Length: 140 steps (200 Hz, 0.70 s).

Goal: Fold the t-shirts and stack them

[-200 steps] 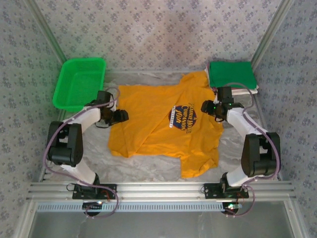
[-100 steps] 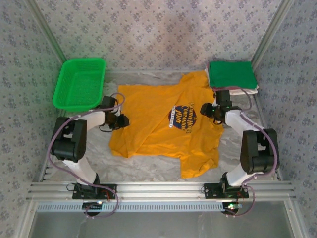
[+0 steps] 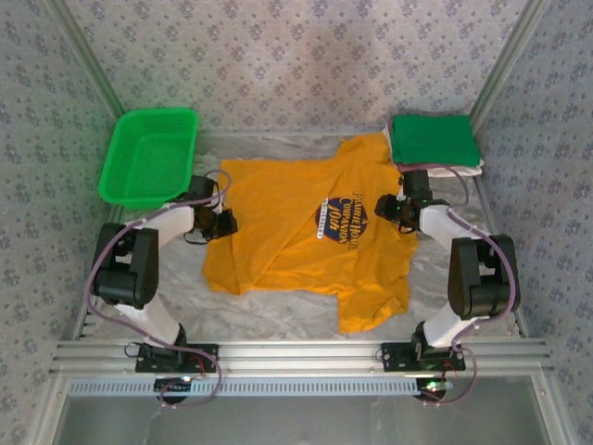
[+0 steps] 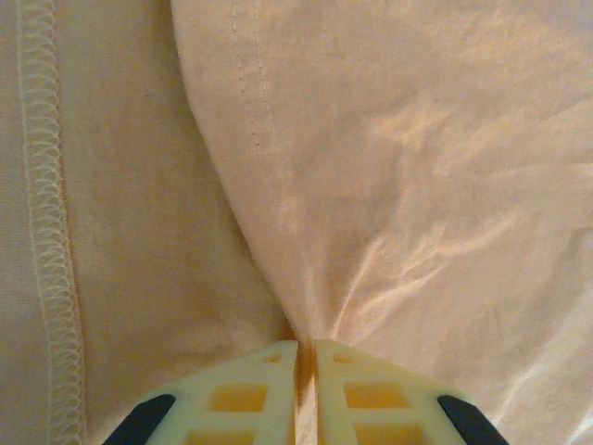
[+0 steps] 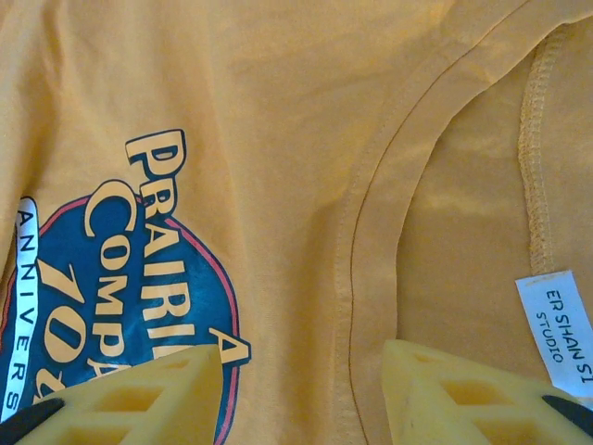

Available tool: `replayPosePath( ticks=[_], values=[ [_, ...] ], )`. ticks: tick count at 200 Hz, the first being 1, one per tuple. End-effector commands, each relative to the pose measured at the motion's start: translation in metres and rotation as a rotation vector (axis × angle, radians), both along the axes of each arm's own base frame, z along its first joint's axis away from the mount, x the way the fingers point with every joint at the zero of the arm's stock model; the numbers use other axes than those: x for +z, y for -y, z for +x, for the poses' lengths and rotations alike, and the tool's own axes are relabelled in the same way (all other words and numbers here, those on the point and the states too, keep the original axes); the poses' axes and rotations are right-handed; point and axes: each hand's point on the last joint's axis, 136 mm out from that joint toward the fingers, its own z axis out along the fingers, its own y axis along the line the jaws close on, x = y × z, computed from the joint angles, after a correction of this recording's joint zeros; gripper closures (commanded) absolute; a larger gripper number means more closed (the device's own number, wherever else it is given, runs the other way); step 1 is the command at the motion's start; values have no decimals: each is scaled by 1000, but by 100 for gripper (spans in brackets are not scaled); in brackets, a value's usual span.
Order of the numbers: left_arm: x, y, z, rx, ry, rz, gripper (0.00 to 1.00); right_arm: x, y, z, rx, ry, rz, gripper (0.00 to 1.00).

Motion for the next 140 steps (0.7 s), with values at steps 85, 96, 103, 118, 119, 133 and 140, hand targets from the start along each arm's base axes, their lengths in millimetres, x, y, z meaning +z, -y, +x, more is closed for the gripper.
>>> replayPosePath(
  ticks=[85, 96, 103, 118, 119, 133, 140],
  values=[
    [1, 4, 4, -6, 2, -16, 73, -12, 6, -3, -37, -14, 33, 50],
    [-3, 6, 5, -10, -4, -22, 73, -11, 6, -3, -38, -14, 35, 50],
    [-4, 7, 5, -11, -4, -29, 77, -10, 6, -4, -39, -10, 34, 50],
    [-6, 8, 7, -12, 3, -38, 87, -7, 9, -5, -53, 1, 30, 50],
    [-6, 8, 6, -11, 2, -38, 88, -7, 9, -5, -53, 1, 29, 50],
    [-4, 9, 9, -11, 10, -39, 100, -6, 13, -5, -67, 0, 31, 50],
    [-2, 8, 10, -8, 16, -40, 100, -8, 14, -5, -72, -8, 32, 50]
  ],
)
